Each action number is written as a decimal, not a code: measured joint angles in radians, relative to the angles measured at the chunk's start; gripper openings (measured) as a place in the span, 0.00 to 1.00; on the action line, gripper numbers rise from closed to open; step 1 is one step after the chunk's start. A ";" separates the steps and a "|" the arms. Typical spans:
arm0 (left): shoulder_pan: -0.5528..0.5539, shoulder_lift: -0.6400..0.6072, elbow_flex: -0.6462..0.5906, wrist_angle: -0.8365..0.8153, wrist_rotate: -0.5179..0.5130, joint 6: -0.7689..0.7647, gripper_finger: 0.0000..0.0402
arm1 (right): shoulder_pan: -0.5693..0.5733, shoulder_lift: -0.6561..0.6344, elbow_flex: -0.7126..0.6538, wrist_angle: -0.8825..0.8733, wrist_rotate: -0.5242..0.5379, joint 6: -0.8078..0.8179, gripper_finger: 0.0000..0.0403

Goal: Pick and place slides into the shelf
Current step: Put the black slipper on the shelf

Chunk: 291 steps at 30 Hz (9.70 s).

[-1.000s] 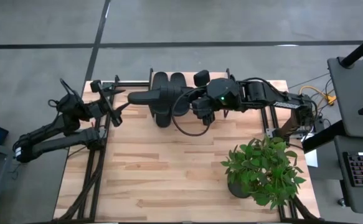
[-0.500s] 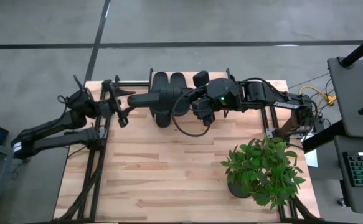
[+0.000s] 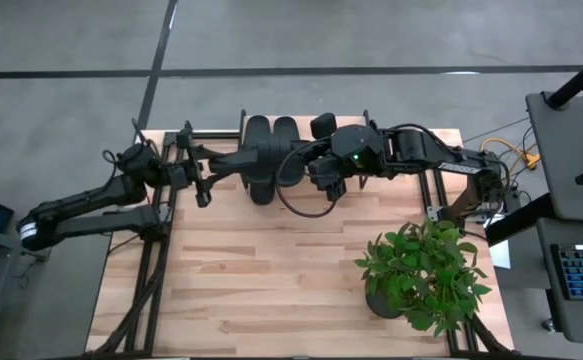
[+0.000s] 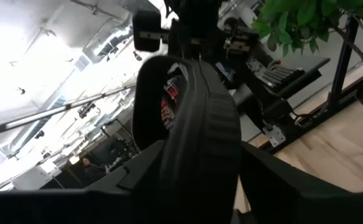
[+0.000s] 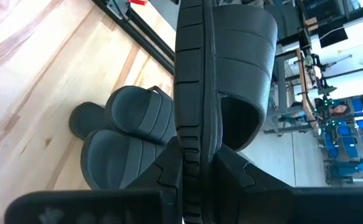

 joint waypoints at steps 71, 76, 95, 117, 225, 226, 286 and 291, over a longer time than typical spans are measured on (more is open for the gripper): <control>-0.450 0.823 0.496 0.212 -1.411 0.848 0.11 | -0.171 0.047 0.003 0.187 0.202 0.149 0.41; -0.451 0.858 0.532 0.208 -1.411 0.891 0.11 | -0.172 0.063 0.001 0.208 0.205 0.104 0.41; -0.469 0.867 0.578 0.208 -1.412 0.975 0.11 | -0.223 0.072 -0.012 0.211 0.263 0.033 0.41; -0.487 0.867 0.589 0.210 -1.366 0.975 0.11 | -0.237 0.072 -0.034 0.208 0.316 -0.029 0.03; -0.489 0.080 0.039 -0.042 -0.847 0.048 0.36 | -0.365 -0.324 -0.806 0.740 -0.032 -0.232 0.02; -0.489 0.080 0.039 -0.044 -0.847 0.048 0.36 | -0.365 -0.323 -0.817 0.753 -0.032 -0.237 0.02; -0.489 0.106 0.035 -0.054 -0.848 0.048 0.36 | -0.448 -0.265 -1.100 1.065 -0.165 -0.168 0.07; -0.489 0.107 0.035 -0.055 -0.848 0.048 0.36 | -0.448 -0.265 -1.100 1.048 -0.163 -0.158 0.17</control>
